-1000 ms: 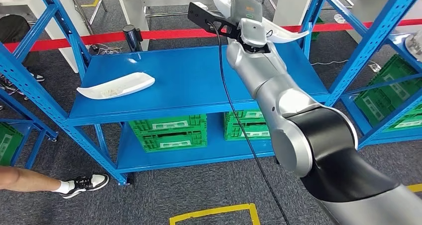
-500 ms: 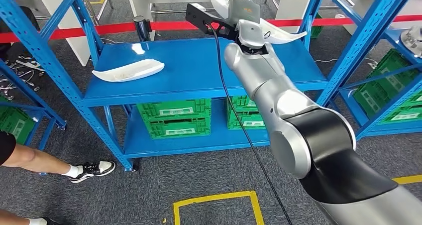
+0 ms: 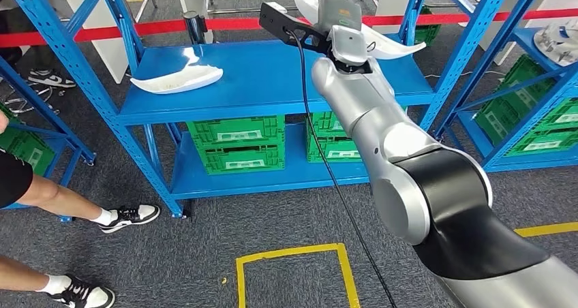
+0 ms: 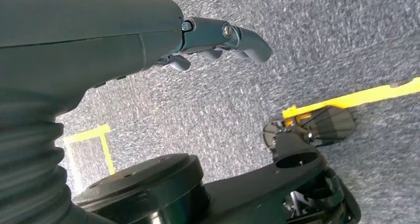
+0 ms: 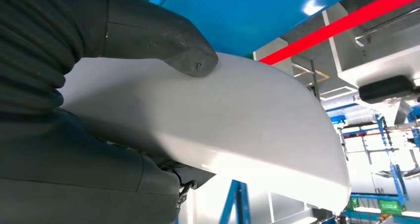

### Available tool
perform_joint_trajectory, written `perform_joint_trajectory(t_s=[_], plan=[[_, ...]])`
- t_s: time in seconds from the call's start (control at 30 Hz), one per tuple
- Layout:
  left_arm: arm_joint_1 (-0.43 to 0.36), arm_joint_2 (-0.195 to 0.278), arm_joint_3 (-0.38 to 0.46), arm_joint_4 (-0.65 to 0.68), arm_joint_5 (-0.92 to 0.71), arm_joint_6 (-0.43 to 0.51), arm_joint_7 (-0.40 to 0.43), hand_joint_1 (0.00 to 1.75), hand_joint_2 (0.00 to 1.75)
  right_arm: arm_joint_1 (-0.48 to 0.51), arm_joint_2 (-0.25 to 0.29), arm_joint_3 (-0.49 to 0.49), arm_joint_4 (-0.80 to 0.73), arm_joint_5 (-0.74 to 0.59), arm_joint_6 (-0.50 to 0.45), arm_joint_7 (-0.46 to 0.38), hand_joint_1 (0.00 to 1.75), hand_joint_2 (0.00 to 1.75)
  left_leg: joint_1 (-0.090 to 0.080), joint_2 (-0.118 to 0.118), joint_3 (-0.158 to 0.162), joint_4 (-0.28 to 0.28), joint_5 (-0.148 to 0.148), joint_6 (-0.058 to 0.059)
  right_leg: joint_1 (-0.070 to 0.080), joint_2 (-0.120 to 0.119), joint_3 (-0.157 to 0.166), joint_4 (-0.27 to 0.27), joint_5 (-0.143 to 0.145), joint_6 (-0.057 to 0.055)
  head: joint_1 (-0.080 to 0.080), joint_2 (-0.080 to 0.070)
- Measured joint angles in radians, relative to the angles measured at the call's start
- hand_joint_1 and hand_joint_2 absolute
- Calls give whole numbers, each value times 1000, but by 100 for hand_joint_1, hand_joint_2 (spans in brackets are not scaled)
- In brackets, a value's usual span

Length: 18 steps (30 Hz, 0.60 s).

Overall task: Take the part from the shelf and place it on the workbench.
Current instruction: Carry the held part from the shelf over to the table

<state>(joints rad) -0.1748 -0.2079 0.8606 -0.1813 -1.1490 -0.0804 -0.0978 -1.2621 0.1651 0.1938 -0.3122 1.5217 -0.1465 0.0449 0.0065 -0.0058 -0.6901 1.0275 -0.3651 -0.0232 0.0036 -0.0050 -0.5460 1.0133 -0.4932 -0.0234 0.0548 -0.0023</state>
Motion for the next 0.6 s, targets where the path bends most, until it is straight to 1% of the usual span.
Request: perform_joint_trajectory(t_s=[0.03, 0.07, 0.1, 0.13, 0.17, 0.2, 0.23, 0.27, 0.3, 0.33, 0.37, 0.4, 0.43, 0.47, 0.5, 0.53, 0.57, 0.6], plan=[[1, 0, 0, 0, 0, 0, 0, 0, 175, 0, 1, 0, 0, 0, 0, 0, 157, 175, 0, 0, -10, 23, -31, -5, -4, -2, -9, -6, 15, -5, -1, 0], [1, 0, 0, 0, 0, 0, 0, 0, 175, 0, 2, 0, 0, 0, 0, 0, 157, 175, 2, 0, -24, 66, -79, -10, -7, -4, -22, -10, 30, -9, -3, 0], [0, 1, 0, 0, 0, 0, 0, 0, 175, 0, 2, 0, 0, 0, 0, 0, 157, 175, 3, 1, -39, 128, -134, -15, -8, -3, -38, -12, 44, -12, -4, 0], [0, 1, 0, 0, 0, 0, 0, 0, 175, 2, 2, 0, 0, 0, -1, 1, 157, 175, 4, 1, -51, 195, -174, -20, -9, -3, -54, -11, 58, -12, -4, 0], [0, 2, 0, 0, 0, 0, 0, 0, 175, 4, 2, 0, 0, 0, -1, 1, 157, 175, 5, 2, -57, 252, -193, -24, -9, -3, -72, -10, 71, -11, -4, 0], [0, 2, 0, 0, 0, 0, 0, 0, 175, 6, 2, 0, 0, 0, -1, 0, 157, 175, 6, 2, -51, 285, -185, -27, -10, -3, -89, -9, 84, -9, -4, 0], [-1, 3, 0, 0, 0, 0, 0, 0, 175, 8, 2, 0, 0, 0, -1, 0, 157, 175, 6, 2, -29, 284, -161, -28, -10, -4, -106, -7, 97, -6, -4, 0], [-1, 3, 0, 0, 0, 0, 0, 0, 175, 8, 2, 0, 0, 0, -1, 0, 157, 175, 7, 2, 11, 248, -135, -28, -11, -4, -123, -5, 110, -2, -4, 0], [-2, 3, 0, -1, 0, 0, 0, 0, 175, 8, 2, 0, 0, 0, -1, 1, 157, 175, 7, 2, 65, 185, -129, -28, -12, -4, -139, -1, 121, 3, -4, 0], [-3, 4, 0, -1, 0, 0, 0, 0, 175, 7, 2, 0, -1, 0, -1, 1, 157, 175, 5, 1, 121, 109, -141, -24, -11, -5, -151, 4, 131, 8, -4, 0], [-4, 4, 0, -2, 0, 0, 0, 0, 175, 6, 1, 0, -2, 0, -2, 1, 157, 175, 3, 0, 159, 50, -159, -18, -11, -6, -158, 6, 141, 15, -3, 0], [-4, 4, 0, -2, 0, 0, 0, 0, 175, 5, 0, 0, -3, 0, -2, 0, 157, 175, -1, -1, 180, 12, -176, -9, -10, -7, -162, 5, 151, 21, -3, 0], [-4, 4, 0, -2, 0, 0, 0, 0, 175, 6, 0, 0, -3, 0, -2, 0, 157, 175, -4, -2, 182, -3, -177, 2, -11, -7, -164, 1, 162, 27, -3, 0], [-3, 3, 0, -2, 0, 0, 0, 0, 175, 7, -2, 0, -2, -1, -2, 0, 157, 175, -4, 0, 174, -2, -167, 13, -12, -7, -165, -3, 170, 33, -4, 0], [-2, 3, 0, -2, 0, 0, 0, 0, 175, 8, -3, 0, -2, -1, -2, 0, 157, 175, -4, 1, 167, -3, -156, 23, -14, -6, -171, 2, 161, 39, -4, 0], [-2, 3, 0, -2, 0, 0, 0, 0, 175, 9, -5, 0, -2, -1, -1, 0, 157, 175, -2, 3, 156, -5, -142, 32, -16, -5, -181, 24, 132, 45, -3, 0], [-2, 3, 0, -2, 0, 0, 0, 0, 175, 9, -7, 0, -1, -1, -1, 0, 157, 175, -1, 5, 143, -6, -128, 40, -17, -3, -197, 67, 84, 50, -3, 0], [-2, 3, 0, -3, 0, 0, 0, 0, 175, 9, -8, 0, -1, -1, -1, -1, 157, 175, -1, 6, 127, -5, -114, 44, -18, -2, -216, 130, 28, 53, -2, 0]])
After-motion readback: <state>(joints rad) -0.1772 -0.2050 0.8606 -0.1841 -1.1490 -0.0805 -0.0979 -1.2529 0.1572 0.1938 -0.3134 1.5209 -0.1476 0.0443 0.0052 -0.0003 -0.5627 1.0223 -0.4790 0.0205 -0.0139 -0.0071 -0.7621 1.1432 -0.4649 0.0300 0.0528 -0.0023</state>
